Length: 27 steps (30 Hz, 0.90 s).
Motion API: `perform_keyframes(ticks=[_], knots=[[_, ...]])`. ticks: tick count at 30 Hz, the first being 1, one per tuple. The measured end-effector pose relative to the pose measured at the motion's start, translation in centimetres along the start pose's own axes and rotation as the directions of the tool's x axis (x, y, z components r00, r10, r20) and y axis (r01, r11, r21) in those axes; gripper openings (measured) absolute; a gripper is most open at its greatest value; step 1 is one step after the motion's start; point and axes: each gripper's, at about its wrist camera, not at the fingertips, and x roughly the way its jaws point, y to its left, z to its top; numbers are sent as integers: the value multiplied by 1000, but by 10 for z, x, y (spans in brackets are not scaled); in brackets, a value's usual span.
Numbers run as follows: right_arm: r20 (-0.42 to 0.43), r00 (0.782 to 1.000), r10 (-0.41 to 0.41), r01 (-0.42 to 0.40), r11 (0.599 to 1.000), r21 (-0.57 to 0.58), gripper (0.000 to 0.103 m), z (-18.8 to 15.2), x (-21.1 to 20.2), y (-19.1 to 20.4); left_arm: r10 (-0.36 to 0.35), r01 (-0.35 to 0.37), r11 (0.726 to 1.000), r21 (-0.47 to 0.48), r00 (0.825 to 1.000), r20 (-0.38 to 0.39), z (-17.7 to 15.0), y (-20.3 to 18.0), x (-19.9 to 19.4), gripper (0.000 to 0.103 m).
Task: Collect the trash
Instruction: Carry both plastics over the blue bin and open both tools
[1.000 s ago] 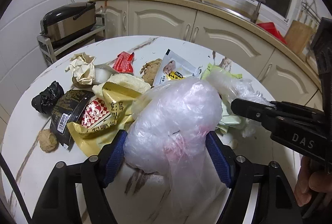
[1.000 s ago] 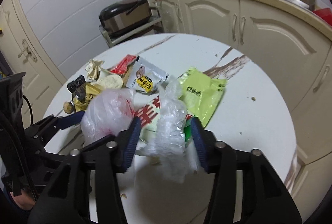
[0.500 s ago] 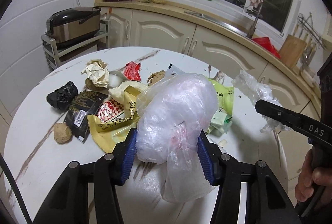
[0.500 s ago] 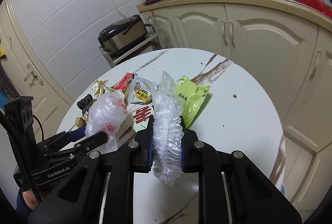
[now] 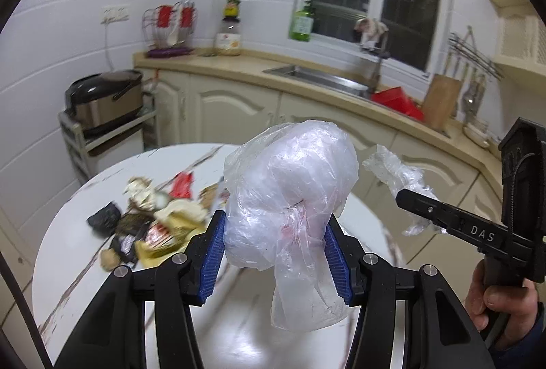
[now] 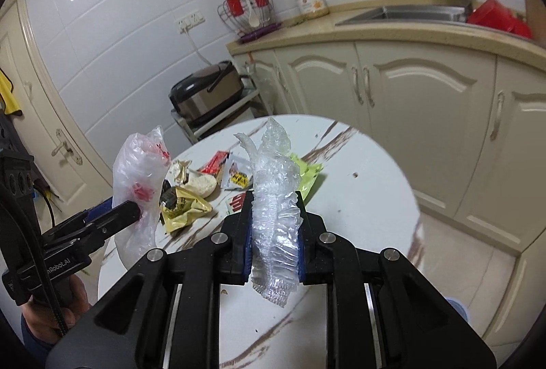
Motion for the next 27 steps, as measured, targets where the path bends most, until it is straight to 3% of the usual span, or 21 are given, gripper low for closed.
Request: perform_keyframes(ticks=[7,11,15,19,22,27], knots=[[117,987,-111,104,993,62,18,0,-77,-48,-148,150,983,109,989,-24,2,-91,28,51],[127,969,-213,192,969,158,18,-20,-116,-98,-239,254,954,160,965,-111,-14,-155,64,51],[74,944,-322,292,919,266,18,-55,-141,-158,-293,336,921,199,931,-217,-43,-214,99,51],[-14,927,-375,357,870,341,18,-92,-145,-209,-296,369,903,218,905,-307,-73,-250,134,51],[-88,926,-367,371,840,396,18,-127,-135,-244,-265,369,899,235,887,-379,-104,-272,162,51],[-201,927,-318,376,792,480,18,-179,-101,-291,-199,355,900,253,851,-485,-123,-284,222,51]])
